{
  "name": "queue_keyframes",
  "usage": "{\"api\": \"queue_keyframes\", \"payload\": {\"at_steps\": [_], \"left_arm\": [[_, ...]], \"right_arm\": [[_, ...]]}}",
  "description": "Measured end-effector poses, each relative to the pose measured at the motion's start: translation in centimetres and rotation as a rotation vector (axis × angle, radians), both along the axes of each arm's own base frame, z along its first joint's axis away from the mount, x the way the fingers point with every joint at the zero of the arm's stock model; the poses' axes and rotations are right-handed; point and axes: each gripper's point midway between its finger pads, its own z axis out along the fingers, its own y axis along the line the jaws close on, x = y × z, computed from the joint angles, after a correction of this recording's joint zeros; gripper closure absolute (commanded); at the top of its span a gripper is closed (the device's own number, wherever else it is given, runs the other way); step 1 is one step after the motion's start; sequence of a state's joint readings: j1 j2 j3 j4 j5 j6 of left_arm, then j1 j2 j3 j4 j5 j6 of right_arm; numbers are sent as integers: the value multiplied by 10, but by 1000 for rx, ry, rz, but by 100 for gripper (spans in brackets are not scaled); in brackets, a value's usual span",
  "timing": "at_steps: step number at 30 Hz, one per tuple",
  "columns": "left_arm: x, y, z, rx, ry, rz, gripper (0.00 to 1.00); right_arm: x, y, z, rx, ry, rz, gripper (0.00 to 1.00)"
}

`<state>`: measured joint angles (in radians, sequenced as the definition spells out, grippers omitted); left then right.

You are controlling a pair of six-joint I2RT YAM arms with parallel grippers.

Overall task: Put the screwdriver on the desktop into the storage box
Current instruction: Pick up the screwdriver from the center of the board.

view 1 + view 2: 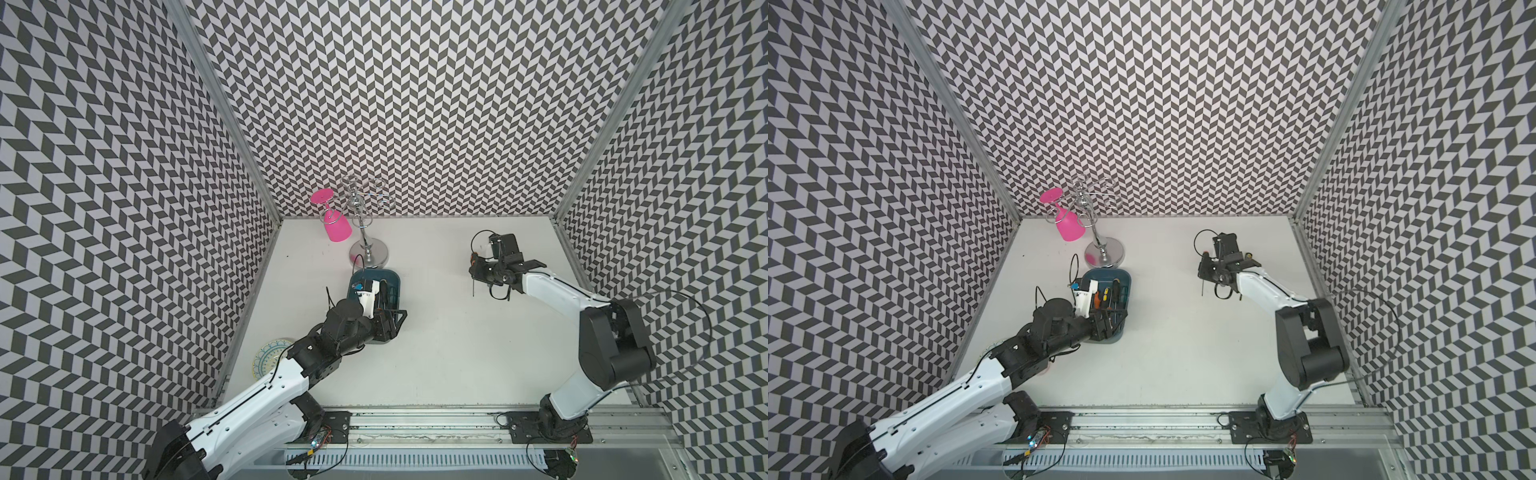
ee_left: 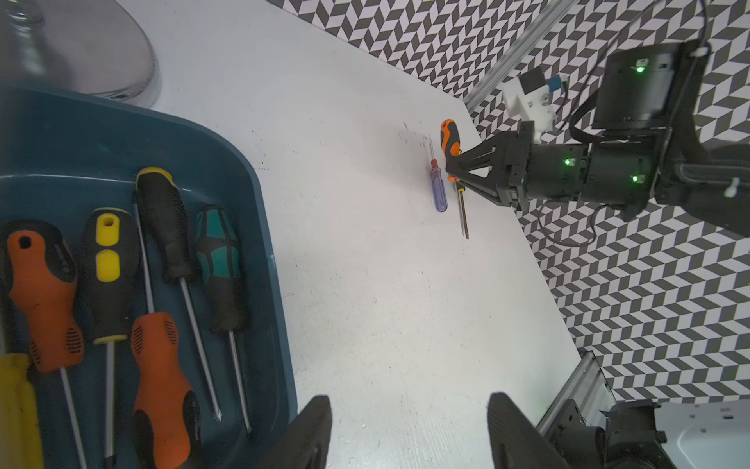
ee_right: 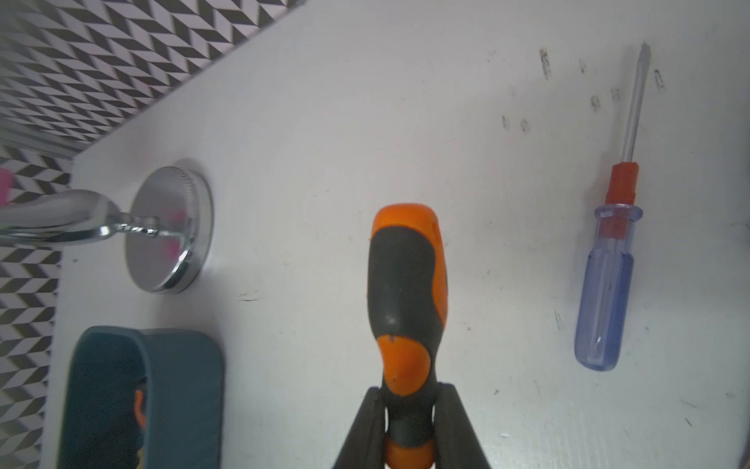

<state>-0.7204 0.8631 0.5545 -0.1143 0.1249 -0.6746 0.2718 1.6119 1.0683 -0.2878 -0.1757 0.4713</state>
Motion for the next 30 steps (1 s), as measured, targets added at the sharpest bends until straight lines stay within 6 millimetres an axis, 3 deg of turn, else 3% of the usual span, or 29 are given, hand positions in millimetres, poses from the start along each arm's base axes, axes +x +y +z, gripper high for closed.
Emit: {"api": "queue_keyframes", "payload": {"at_steps": [11,18,23,30], "left_arm": [[15,-17,15,-42,-34,-18,38],[17,-29,33,-116,-79,-62,40],[14,-37,48,-197,-113,-105,31],[6,-44,38,-267,-105,-149,30]], "right_arm": [[-57,27,42,177,-105,168,90],[-99,65,77,296,-212,343,90],[-135,93,88,367,-242,471,90],[-172,120,97,448,-274,606,90]]}}
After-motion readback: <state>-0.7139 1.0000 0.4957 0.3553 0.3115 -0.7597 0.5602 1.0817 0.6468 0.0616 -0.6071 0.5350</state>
